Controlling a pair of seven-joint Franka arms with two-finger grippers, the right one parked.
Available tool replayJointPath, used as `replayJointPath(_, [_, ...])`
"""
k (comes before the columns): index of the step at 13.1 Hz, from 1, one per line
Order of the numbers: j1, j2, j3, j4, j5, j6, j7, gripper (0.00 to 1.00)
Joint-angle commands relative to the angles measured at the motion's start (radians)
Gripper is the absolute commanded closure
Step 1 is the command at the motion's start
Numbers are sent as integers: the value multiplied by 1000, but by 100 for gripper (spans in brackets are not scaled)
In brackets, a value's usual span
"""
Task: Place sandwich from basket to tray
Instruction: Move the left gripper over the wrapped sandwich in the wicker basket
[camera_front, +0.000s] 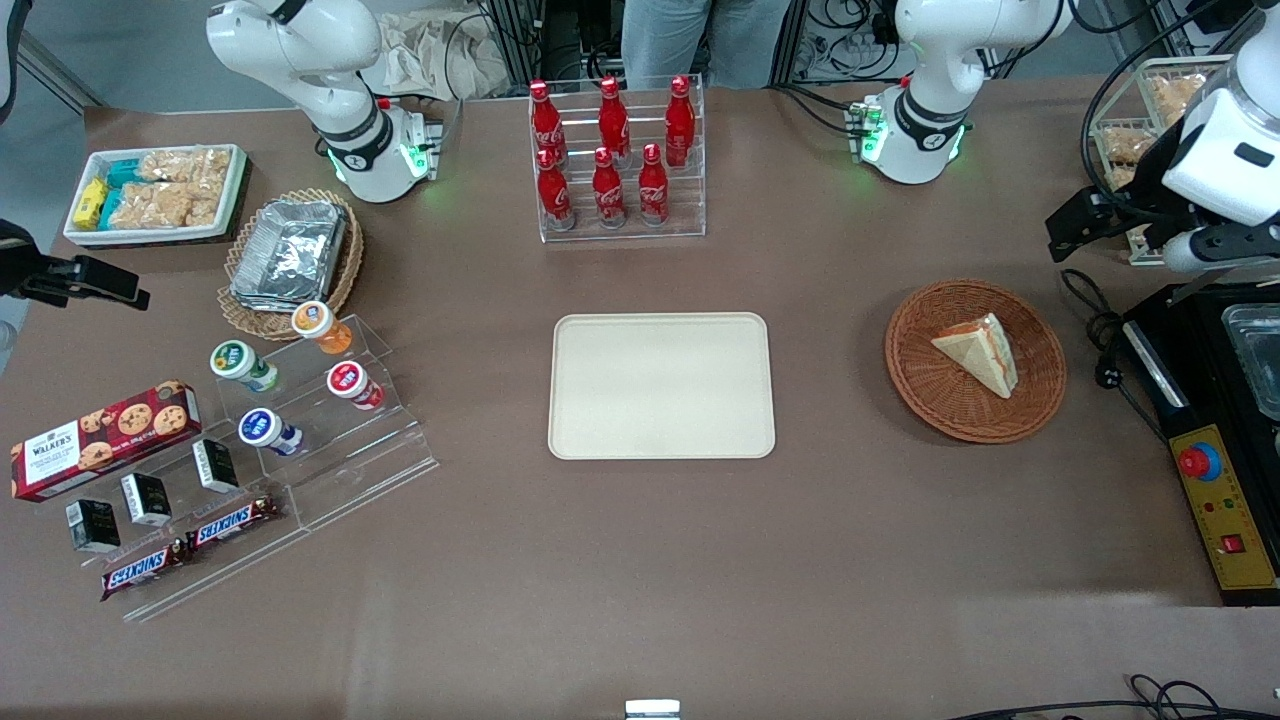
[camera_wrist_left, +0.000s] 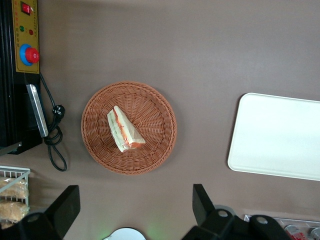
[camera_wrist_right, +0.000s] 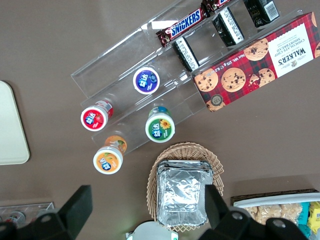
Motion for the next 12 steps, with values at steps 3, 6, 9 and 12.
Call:
replayJointPath(3, [5, -17, -2, -15, 16, -7, -27, 0])
replayJointPath(6, [10, -20, 1, -21, 28, -7, -72, 0])
replayJointPath(9, [11, -44, 2, -79, 28, 8, -173, 0])
replayJointPath(12, [13, -142, 4, -217, 15, 60, -224, 0])
